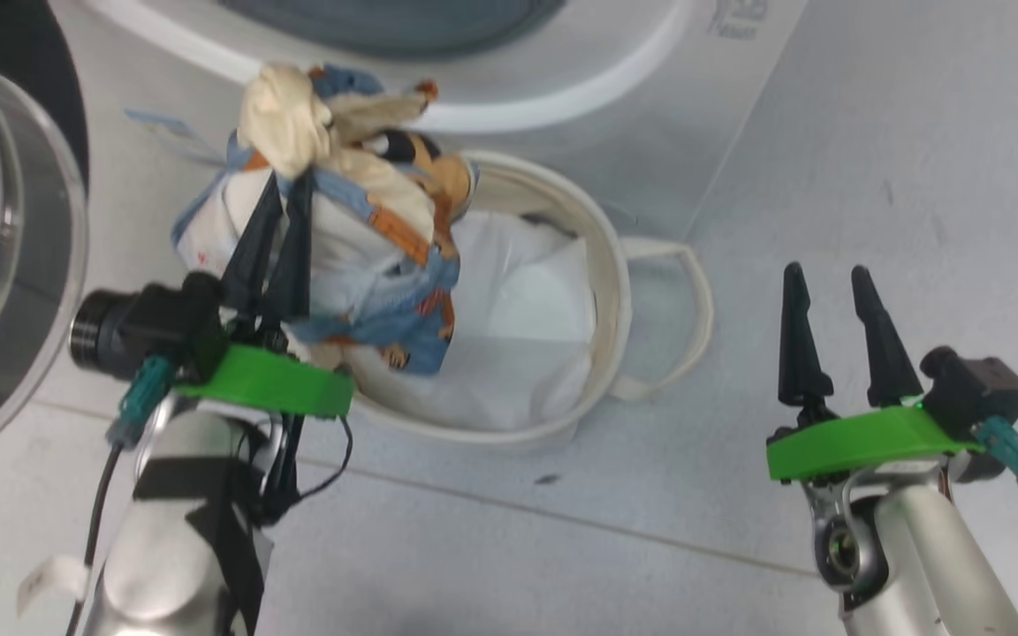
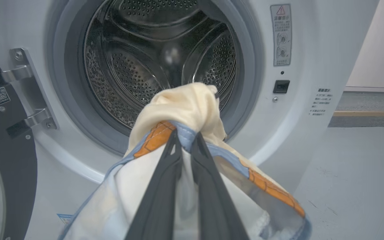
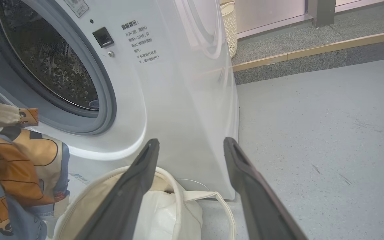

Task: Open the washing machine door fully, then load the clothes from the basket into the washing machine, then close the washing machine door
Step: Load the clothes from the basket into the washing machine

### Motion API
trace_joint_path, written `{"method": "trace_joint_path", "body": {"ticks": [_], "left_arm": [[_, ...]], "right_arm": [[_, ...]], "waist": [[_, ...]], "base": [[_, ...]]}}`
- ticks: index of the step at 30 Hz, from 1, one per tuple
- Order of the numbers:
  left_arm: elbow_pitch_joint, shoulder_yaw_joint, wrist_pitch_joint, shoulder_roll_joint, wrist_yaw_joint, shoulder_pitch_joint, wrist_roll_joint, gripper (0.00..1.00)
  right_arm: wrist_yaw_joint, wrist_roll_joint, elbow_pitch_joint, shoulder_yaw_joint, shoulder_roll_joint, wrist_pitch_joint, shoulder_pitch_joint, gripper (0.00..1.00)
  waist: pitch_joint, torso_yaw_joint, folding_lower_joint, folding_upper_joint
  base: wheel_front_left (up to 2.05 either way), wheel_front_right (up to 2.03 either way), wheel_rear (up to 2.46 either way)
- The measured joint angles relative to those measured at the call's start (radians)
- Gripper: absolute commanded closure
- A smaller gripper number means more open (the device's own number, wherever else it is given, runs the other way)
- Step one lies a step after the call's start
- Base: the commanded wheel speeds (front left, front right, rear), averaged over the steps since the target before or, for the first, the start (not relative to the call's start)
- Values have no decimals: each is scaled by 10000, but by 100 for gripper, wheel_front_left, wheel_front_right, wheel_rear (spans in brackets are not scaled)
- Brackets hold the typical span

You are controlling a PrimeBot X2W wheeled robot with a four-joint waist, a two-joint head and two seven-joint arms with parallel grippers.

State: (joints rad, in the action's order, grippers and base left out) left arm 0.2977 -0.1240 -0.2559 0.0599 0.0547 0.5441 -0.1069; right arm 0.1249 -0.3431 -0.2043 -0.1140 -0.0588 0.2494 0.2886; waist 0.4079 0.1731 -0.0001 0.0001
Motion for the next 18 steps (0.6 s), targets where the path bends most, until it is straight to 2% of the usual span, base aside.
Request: {"method": "trace_joint_path", "body": {"ticks": [10, 18], "left_arm": [[-472, 393, 0, -167, 174, -1542, 84, 100], [-629, 476, 0, -203, 192, -2015, 79, 100]], "right_arm": [[0, -468, -146, -107, 6, 0, -851, 0], [0, -537, -150, -217, 21, 0, -1125, 0]], "waist": [[-1428, -51, 0, 0], [-1839, -137, 0, 0]], "base": [[0, 0, 0], [0, 0, 0]]}}
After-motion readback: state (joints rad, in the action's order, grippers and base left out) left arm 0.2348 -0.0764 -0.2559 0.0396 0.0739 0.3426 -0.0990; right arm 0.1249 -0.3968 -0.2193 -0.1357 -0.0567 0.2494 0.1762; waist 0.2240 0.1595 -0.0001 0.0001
